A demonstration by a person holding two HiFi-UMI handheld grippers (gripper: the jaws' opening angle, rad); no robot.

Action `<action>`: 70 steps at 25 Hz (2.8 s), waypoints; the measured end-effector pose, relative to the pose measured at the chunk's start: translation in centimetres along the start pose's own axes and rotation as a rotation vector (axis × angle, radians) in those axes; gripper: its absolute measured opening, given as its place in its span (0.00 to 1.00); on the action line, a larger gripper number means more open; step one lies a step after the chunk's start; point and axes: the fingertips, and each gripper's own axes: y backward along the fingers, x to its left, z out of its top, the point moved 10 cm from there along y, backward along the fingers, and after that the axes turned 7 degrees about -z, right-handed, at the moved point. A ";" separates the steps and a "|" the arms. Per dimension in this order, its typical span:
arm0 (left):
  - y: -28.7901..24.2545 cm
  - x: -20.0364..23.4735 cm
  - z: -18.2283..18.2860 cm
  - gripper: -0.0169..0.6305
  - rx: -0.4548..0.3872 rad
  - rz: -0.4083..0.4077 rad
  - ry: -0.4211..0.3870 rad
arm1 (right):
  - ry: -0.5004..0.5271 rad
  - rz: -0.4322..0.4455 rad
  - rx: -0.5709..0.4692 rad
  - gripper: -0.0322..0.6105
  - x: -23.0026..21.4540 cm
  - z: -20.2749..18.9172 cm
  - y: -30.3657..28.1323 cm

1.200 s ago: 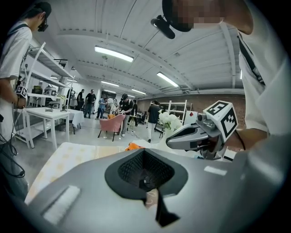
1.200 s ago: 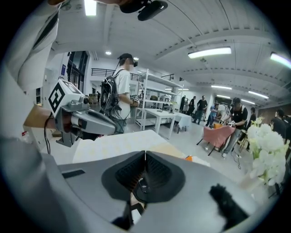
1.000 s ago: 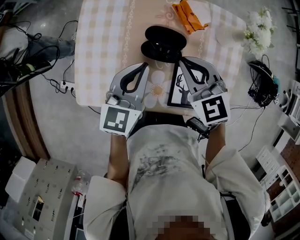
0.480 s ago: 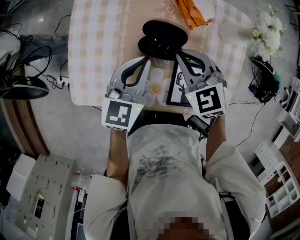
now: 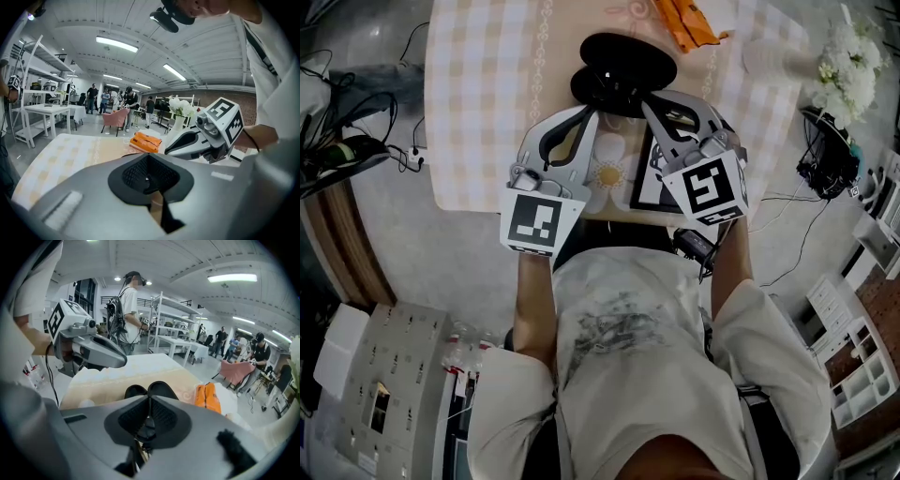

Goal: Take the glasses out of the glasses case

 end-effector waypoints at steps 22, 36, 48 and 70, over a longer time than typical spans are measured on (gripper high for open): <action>-2.1 1.2 -1.5 0.04 -0.008 -0.023 -0.022 | 0.096 0.105 0.066 0.15 0.6 -1.4 -3.8; -3.0 1.7 -2.3 0.04 0.002 -0.022 -0.008 | 0.162 0.166 0.108 0.22 1.6 -2.1 -5.9; -3.2 1.9 -2.6 0.04 0.002 -0.017 0.004 | 0.204 0.183 0.134 0.22 2.2 -2.4 -7.3; -2.9 2.0 -3.1 0.04 0.011 -0.016 0.016 | 0.253 0.189 0.150 0.16 2.8 -2.7 -7.9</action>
